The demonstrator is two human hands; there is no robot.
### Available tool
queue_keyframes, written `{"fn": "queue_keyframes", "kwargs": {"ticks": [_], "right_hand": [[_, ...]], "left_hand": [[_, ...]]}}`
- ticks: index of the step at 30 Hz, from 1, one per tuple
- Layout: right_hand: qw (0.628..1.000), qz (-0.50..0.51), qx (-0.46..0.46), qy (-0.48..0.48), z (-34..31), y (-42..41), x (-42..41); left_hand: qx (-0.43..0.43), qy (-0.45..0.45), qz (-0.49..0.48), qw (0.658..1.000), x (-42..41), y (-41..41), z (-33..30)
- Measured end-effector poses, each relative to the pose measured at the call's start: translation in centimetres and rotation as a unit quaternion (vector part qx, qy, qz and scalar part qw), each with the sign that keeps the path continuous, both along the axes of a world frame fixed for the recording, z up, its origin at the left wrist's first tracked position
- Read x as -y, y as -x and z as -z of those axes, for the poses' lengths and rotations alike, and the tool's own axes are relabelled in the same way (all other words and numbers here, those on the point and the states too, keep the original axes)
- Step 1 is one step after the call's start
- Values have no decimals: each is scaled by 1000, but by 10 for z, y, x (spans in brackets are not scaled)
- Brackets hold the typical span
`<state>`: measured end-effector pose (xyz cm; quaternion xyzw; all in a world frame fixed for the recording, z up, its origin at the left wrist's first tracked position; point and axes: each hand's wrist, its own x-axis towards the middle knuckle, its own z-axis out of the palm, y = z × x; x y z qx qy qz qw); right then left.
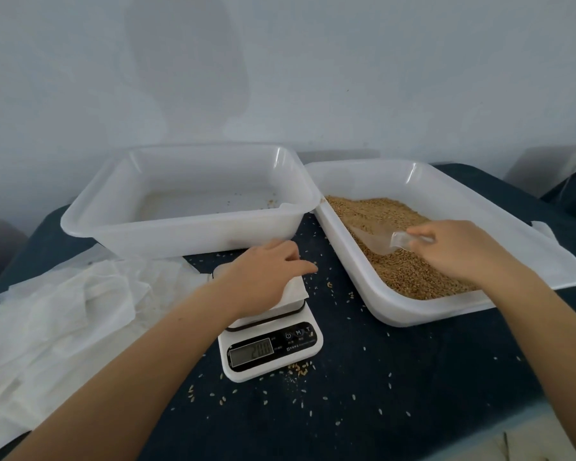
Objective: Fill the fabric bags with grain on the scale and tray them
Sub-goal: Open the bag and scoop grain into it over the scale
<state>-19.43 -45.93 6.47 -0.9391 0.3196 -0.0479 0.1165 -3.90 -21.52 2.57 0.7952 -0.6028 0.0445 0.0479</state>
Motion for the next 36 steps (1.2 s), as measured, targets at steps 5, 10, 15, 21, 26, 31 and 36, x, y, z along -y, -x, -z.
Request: {"fn": "queue_keyframes", "kwargs": {"ticks": [5, 10, 15, 21, 26, 31, 36], "right_hand": [[1000, 0, 15, -2, 0, 0, -2], [1000, -6, 14, -11, 5, 2, 0], [997, -12, 66, -26, 0, 8, 0], [975, -79, 181, -97, -31, 17, -7], [951, -204, 159, -169, -45, 17, -17], [929, -280, 131, -203, -35, 8, -29], [930, -297, 85, -201, -25, 6, -26]], "left_hand": [[73, -56, 16, 996, 13, 3, 2], [66, -29, -7, 997, 8, -3, 5], [-28, 66, -74, 995, -9, -9, -5], [-113, 121, -119, 979, -28, -20, -23], [-101, 124, -106, 981, -39, -23, -33], [-82, 128, -83, 985, -44, -21, -46], [-82, 112, -85, 987, -50, -21, -52]]}}
